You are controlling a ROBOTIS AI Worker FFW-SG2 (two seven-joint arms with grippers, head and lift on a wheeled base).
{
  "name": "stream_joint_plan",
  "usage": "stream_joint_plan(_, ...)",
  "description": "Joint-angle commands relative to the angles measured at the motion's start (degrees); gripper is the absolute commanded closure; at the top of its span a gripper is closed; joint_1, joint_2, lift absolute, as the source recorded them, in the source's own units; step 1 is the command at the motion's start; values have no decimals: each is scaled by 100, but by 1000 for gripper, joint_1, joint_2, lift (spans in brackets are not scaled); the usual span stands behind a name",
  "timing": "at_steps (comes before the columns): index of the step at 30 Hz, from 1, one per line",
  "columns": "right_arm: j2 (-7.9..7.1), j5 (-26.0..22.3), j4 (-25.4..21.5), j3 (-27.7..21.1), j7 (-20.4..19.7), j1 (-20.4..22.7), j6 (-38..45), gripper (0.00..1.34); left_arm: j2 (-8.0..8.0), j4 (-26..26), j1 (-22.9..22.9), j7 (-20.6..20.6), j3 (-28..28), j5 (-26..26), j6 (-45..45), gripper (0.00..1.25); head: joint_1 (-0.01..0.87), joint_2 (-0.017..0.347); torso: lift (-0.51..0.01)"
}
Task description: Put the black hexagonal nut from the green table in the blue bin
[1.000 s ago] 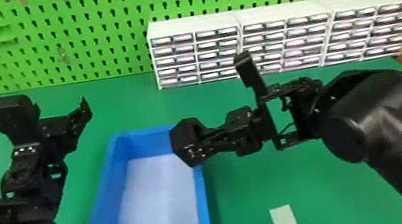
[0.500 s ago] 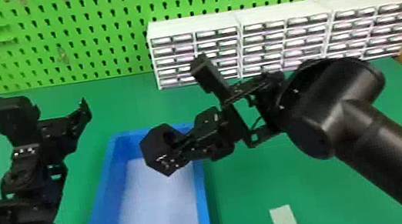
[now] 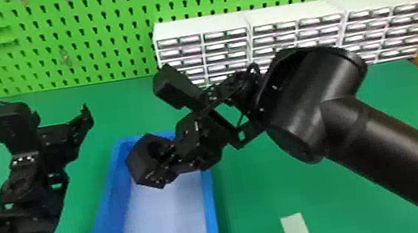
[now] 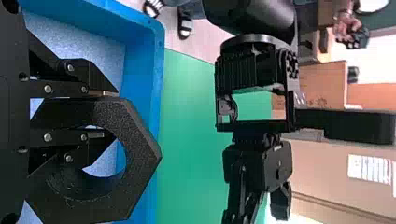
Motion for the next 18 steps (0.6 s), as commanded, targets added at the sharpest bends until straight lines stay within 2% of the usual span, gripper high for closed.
stream_joint_plan(1,-23,125,-9,263,0,-223,-75,987,9,0,6,0,17,0,-8,266,683,28,-96)
stream_joint_plan(18,-58,292,-9,747,-17,-645,-233,987,44,0,6,0,-1,36,-8,266,683,28,-96)
